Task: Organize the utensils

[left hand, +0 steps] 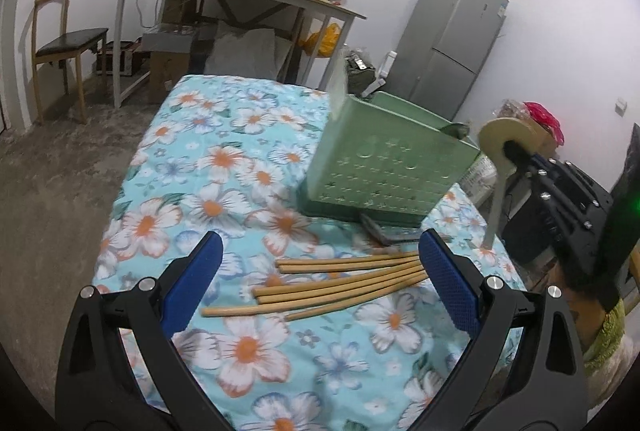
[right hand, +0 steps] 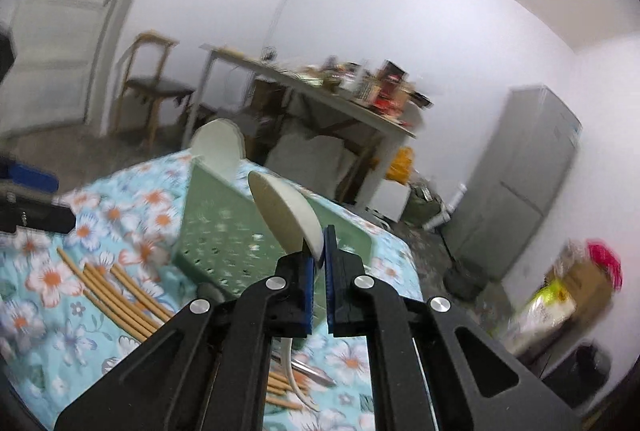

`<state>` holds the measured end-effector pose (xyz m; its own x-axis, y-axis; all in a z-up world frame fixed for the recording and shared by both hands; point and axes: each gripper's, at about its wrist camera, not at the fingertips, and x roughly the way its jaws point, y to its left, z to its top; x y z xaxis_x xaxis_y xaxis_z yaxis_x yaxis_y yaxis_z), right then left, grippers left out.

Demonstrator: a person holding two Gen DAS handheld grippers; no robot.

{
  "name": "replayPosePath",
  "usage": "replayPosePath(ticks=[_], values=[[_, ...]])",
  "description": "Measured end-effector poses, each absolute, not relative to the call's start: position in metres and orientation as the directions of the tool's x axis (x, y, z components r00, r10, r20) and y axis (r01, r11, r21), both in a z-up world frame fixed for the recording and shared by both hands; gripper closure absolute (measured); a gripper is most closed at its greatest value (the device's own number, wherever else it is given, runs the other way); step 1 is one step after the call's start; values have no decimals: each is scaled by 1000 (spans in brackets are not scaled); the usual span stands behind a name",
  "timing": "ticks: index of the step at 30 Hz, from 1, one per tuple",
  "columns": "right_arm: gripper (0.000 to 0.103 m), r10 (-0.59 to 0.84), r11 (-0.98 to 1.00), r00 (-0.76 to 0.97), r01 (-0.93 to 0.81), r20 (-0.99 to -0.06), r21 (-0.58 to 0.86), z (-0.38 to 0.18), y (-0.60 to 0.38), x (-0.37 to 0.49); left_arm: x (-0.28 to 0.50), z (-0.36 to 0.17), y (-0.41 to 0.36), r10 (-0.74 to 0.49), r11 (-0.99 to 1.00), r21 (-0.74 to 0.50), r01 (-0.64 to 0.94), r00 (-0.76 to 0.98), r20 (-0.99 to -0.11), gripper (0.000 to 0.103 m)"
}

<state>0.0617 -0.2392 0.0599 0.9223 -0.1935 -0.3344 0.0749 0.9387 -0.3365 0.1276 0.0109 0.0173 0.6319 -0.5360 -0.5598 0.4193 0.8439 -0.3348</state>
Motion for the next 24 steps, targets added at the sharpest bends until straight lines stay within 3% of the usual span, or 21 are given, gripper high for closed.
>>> replayPosePath(ticks=[7, 15, 24], values=[[98, -191, 981, 921, 166, -338, -102, 66, -288, 37, 140, 15, -23, -602, 799, -394, 455, 592, -536, 11], [98, -161, 986, 928, 169, -337, -7, 59, -309, 30, 190, -25, -64, -636, 771, -515, 374, 469, -613, 50], [98, -93, 987, 923, 133, -373, 85, 47, -331, 29, 217, -62, -85, -595, 804, -522, 284, 388, -704, 74]])
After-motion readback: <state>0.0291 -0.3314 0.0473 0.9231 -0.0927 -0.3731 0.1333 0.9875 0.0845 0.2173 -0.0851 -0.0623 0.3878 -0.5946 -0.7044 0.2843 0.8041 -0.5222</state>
